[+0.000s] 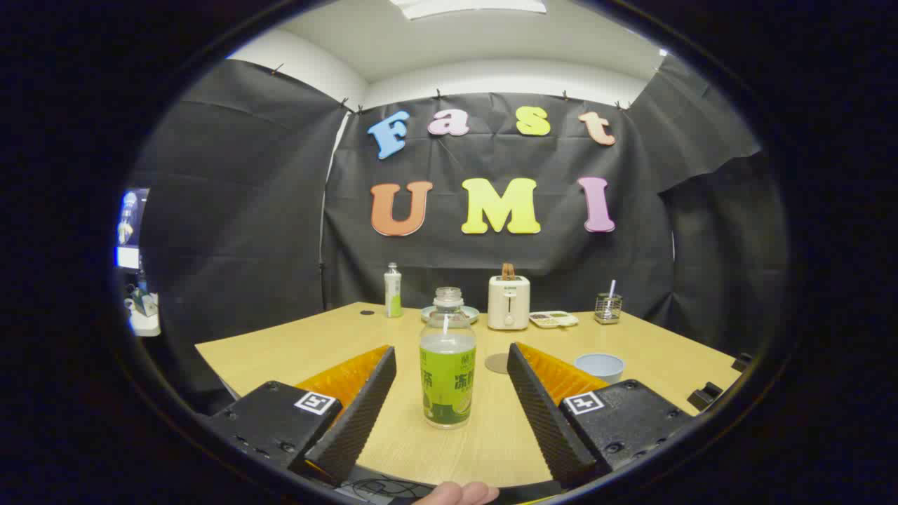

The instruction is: Take the bottle from table, then pour the juice into the cup, finally place the bottle on the coaster

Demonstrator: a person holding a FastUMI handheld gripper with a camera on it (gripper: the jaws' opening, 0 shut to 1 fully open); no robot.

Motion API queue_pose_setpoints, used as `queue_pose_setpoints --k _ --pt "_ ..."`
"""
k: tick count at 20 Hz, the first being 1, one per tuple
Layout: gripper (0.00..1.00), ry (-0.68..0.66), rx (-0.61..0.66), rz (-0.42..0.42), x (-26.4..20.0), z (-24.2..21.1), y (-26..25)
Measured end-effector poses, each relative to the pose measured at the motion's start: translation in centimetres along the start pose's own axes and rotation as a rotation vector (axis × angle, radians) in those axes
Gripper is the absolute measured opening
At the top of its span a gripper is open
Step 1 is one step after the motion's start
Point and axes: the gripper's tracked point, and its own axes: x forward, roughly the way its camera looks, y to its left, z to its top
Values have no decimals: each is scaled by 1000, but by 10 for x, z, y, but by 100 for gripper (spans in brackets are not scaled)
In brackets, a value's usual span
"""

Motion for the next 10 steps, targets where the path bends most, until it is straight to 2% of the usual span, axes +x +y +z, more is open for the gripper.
queue_pose_setpoints --k 10 --pt "100 12 14 -21 2 -5 -3"
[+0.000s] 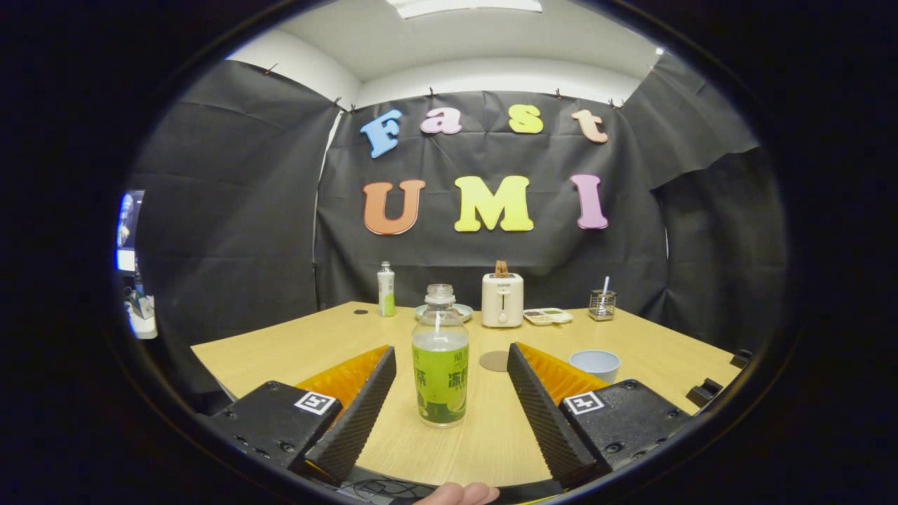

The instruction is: Take the bottle from table, then pour the juice into the cup, finally place the bottle on the coaster

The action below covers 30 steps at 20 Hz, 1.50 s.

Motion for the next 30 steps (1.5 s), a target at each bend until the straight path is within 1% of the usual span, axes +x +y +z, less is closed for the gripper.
queue_pose_setpoints --k 13,20,25,27,30 --pt "100 35 -2 -25 4 -11 -8" --pt "100 39 9 -21 6 -14 -8" --pt "100 64 7 -6 15 -23 1" --pt "100 82 11 1 23 -32 4" --pt "100 134 -18 10 41 -47 12"
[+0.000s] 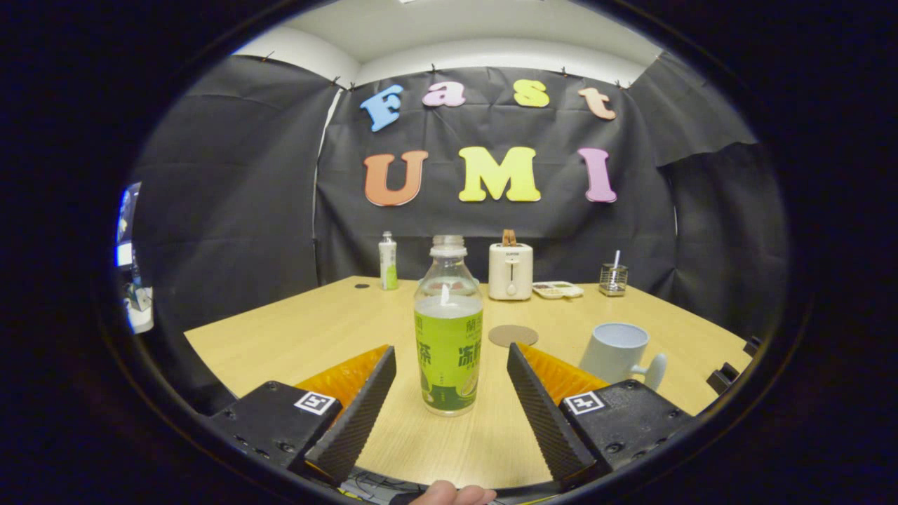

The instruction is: Take the bottle from table, then pour the juice into the cup, finally place the bottle on the coaster

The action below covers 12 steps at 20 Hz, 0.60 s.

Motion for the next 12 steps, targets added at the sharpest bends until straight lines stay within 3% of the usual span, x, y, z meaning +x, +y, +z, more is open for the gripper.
queue_pose_setpoints --k 12 --pt "100 131 16 -47 51 -17 -1"
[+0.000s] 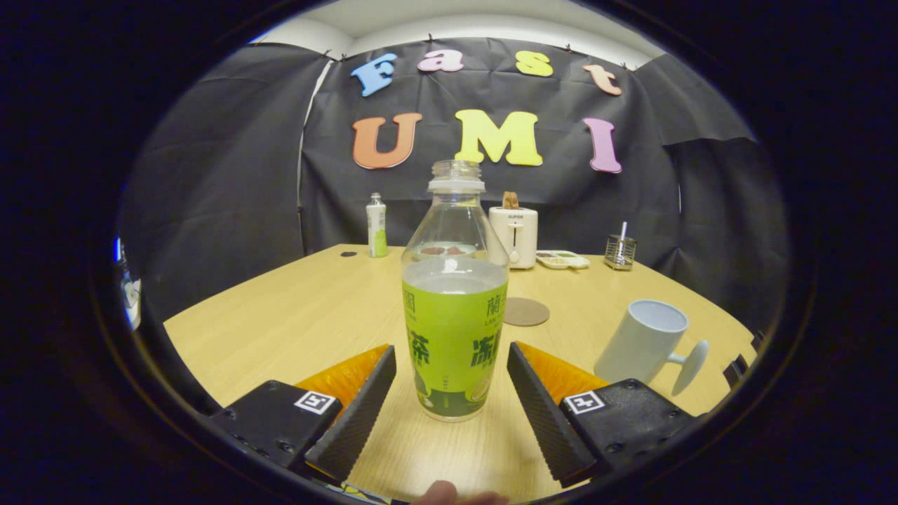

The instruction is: Take the bottle from table, then pour the juice into the cup, finally place the bottle on the coaster

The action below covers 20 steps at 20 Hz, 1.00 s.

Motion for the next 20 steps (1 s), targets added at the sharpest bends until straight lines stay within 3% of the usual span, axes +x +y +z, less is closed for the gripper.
queue_pose_setpoints --k 3,8,13,20 --pt "100 -5 45 13 8 9 3" --pt "85 9 82 33 17 10 4" --pt "84 6 147 54 17 10 2" --pt "80 -9 433 170 18 26 3"
